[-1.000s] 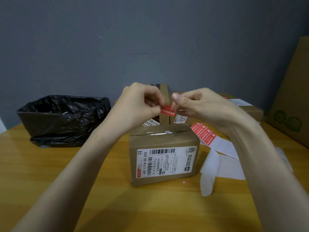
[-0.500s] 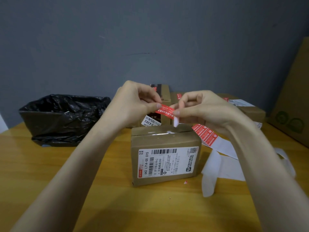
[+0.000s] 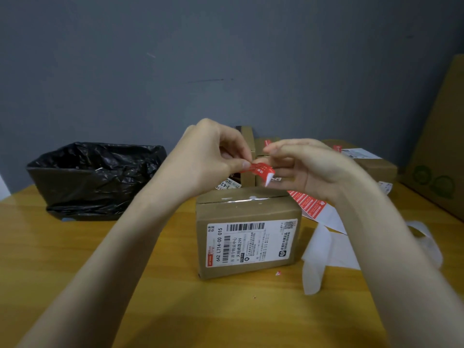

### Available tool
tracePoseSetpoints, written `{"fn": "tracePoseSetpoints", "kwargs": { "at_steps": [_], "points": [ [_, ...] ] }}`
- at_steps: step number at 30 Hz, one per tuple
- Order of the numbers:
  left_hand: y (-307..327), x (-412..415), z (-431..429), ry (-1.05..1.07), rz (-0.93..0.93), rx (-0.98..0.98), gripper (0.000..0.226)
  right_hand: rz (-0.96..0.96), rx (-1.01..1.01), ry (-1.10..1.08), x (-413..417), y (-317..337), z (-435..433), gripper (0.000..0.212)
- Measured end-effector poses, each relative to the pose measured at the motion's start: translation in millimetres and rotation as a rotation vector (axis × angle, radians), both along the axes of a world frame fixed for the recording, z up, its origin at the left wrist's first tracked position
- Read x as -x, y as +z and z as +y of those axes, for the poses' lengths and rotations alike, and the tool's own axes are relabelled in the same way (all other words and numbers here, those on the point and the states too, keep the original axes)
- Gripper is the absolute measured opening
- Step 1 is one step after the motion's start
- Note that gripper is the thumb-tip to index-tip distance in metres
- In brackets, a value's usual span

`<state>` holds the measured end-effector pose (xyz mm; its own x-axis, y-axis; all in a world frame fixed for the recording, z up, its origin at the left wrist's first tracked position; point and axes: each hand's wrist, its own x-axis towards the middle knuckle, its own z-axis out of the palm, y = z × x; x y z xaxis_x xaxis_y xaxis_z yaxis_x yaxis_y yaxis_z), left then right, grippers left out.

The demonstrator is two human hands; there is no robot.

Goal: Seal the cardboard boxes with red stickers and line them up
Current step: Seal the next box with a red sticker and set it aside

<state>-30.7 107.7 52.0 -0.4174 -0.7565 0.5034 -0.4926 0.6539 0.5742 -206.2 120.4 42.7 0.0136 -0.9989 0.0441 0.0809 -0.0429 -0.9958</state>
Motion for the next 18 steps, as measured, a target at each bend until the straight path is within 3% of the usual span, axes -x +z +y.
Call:
{"fn": "tracePoseSetpoints", "kwargs": {
  "at_steps": [5,14,18],
  "points": [
    [9,-7,6,-0.052,0.037,-0.008,0.017,0.141,0.032,-0.151,9,-6,-4,0.006],
    [6,-10,-1,-0.095,-0.083,0.006,0.015,0.292,0.179,0.144,-9,2,11,0.018],
    [4,-8,1,-0.065,-0.136,0.095,0.015,0.352,0.22,0.078,-15,-1,8,0.012]
  ]
}}
